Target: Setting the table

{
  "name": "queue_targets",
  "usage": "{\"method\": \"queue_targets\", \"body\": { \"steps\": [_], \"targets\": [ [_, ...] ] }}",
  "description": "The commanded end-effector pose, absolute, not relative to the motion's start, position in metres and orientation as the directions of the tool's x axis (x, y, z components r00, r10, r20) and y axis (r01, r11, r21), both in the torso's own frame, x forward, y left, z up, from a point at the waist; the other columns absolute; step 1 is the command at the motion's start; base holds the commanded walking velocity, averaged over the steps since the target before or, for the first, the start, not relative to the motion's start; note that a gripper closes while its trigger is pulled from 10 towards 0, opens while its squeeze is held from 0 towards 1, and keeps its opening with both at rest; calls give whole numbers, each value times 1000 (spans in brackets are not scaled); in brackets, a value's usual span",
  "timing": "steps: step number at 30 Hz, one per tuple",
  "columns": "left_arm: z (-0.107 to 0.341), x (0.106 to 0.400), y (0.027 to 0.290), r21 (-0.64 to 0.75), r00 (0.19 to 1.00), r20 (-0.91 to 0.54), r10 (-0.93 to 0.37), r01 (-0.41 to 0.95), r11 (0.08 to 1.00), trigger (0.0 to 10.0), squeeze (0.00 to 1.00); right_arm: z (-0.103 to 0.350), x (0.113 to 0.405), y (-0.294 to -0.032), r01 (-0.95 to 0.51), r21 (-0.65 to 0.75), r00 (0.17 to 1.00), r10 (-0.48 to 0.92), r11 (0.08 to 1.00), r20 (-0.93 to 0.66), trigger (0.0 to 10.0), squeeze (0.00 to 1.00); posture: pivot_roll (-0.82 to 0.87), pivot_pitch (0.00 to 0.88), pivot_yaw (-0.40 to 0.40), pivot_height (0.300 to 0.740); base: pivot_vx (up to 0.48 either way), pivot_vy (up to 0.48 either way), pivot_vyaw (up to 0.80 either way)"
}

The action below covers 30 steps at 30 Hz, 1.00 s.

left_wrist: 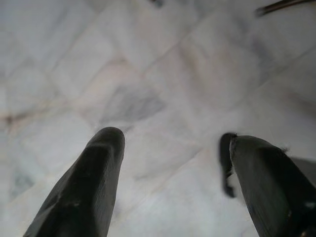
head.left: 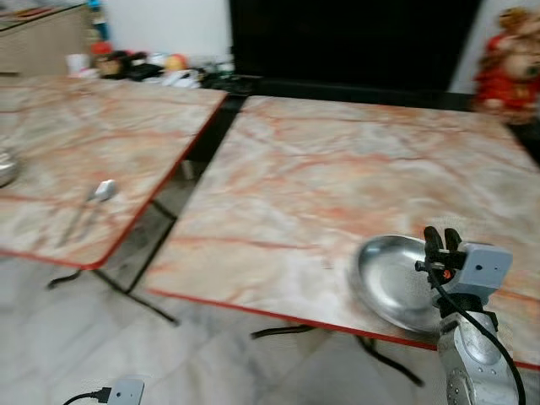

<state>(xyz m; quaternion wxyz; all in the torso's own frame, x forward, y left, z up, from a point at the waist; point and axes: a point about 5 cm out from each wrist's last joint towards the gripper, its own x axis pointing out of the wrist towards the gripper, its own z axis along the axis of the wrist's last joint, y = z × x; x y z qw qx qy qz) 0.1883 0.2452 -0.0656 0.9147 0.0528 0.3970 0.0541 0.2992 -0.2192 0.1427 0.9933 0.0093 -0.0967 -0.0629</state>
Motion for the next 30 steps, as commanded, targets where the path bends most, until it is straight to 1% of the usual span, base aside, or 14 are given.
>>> {"method": "queue_targets", "body": {
  "steps": [1,16,30],
  "targets": [
    [-67,188,242,139,672,-729,128,-38,990,10000,0,142,296,-227,149,37,969,-153,988,194,10000,0,-36,126,13,740,0,480,0],
    [-70,182,241,133,666,-736,126,-41,990,10000,0,149,304,-213,97,15,973,-98,995,208,10000,0,-36,138,-1,740,0,480,0],
    [-73,177,237,124,658,-745,111,-28,992,10000,0,146,304,-207,89,12,976,-90,996,199,10000,0,-44,118,-1,740,0,480,0]
  ]
}}
